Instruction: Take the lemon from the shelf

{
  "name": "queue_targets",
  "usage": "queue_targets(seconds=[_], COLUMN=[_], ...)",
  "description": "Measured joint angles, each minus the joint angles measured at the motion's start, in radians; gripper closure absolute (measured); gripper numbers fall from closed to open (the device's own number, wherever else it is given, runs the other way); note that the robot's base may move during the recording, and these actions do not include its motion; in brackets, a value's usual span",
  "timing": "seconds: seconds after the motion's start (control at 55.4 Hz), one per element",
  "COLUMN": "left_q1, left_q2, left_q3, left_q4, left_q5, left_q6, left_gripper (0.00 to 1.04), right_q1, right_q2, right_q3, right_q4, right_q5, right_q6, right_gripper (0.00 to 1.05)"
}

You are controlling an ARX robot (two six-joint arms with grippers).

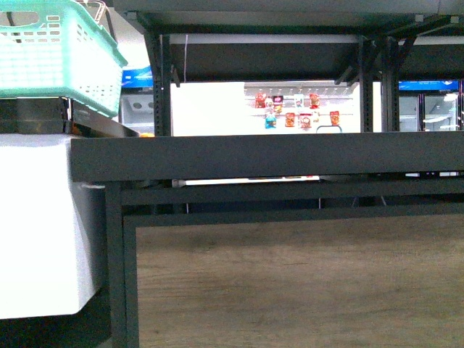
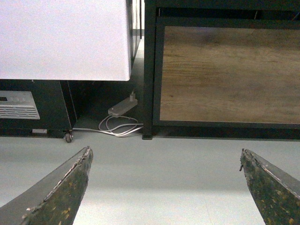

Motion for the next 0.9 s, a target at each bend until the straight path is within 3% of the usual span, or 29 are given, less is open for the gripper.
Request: queue_targets(seconds=[0.903], left_q1=[0.0], left_q2=[0.0], left_q3=[0.0], left_q4=[0.0], left_q5=[0.0], left_q6=[0.0], left_gripper=[0.08], right_q1=[0.0], right_q2=[0.0], right_q3=[0.0], right_q4=[0.0], right_q5=[0.0], right_q6=[0.0], right_gripper=[0.07])
